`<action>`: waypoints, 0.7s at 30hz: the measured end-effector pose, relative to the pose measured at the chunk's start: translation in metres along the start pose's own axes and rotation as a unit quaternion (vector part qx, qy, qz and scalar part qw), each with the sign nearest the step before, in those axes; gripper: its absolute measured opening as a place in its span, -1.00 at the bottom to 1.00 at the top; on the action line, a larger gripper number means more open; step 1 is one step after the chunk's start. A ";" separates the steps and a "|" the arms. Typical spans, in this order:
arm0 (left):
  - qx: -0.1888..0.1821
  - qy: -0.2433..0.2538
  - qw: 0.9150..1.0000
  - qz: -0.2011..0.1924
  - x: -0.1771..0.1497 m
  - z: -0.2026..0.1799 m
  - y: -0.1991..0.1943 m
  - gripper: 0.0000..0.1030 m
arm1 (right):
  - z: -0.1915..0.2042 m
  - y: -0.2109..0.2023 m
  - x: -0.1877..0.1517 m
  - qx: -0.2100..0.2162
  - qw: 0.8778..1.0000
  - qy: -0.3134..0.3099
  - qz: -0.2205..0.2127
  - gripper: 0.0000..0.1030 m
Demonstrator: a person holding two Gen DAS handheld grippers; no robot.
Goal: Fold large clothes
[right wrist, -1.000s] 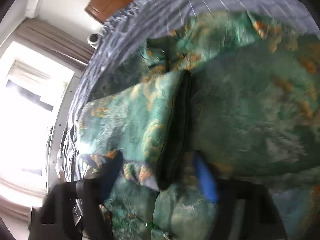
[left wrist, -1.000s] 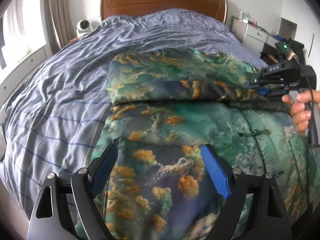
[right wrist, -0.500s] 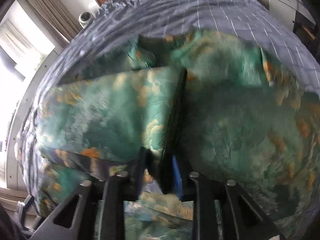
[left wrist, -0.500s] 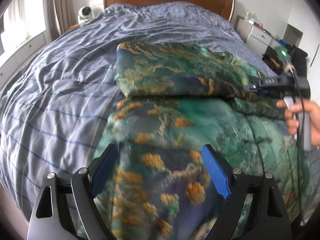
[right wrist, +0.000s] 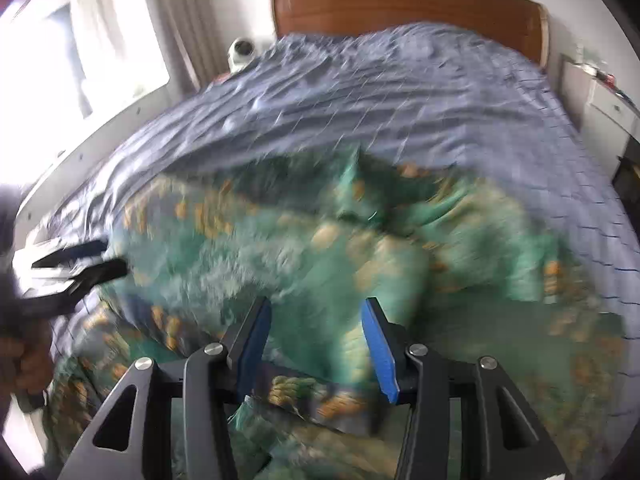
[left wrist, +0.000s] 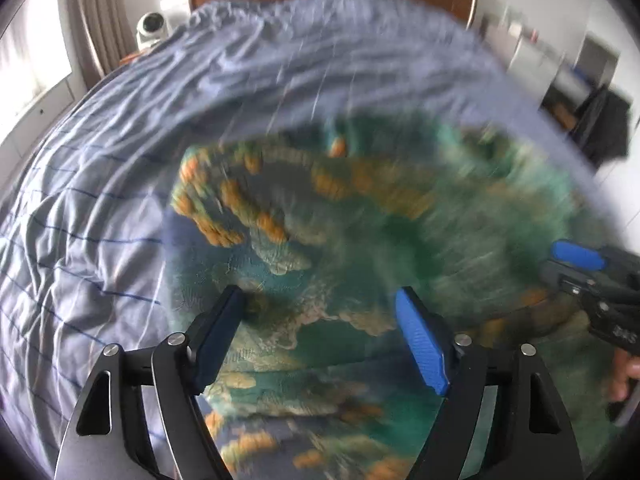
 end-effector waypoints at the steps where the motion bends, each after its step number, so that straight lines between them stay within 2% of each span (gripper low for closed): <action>1: 0.007 0.011 1.000 0.002 -0.006 -0.004 0.008 0.55 | -0.002 0.015 -0.010 -0.005 1.000 0.000 0.017 -0.07; 3: 0.016 0.022 1.000 -0.006 -0.017 -0.008 0.019 0.55 | -0.012 0.039 -0.029 -0.018 0.999 0.005 0.047 -0.07; 8: 0.016 0.020 1.000 -0.013 -0.018 -0.009 0.020 0.55 | -0.018 0.043 -0.036 -0.018 0.999 0.024 0.031 -0.07; 12: 0.027 0.037 0.999 -0.005 -0.010 -0.007 0.002 0.54 | -0.017 0.043 -0.036 -0.017 0.999 0.024 0.028 -0.07; 15: -0.004 0.026 0.999 -0.032 0.015 -0.009 -0.028 0.55 | -0.016 0.045 -0.038 -0.017 0.999 0.024 0.022 -0.07; 17: -0.010 0.017 0.999 -0.048 0.035 -0.011 -0.037 0.66 | -0.015 0.046 -0.039 -0.017 0.999 0.024 0.020 -0.07; 21: 0.008 0.017 0.998 -0.066 0.070 -0.018 -0.025 0.67 | -0.014 0.046 -0.039 -0.017 0.999 0.024 0.019 -0.07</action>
Point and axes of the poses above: each gripper's, at about its wrist camera, not at the fingertips, and y roughly the way its jaws point, z to its left, x to its top, the point moved 9 cm from there along y, roughly the way its jaws point, and after that the axes turned 15 degrees about x, right-handed, at the moved point
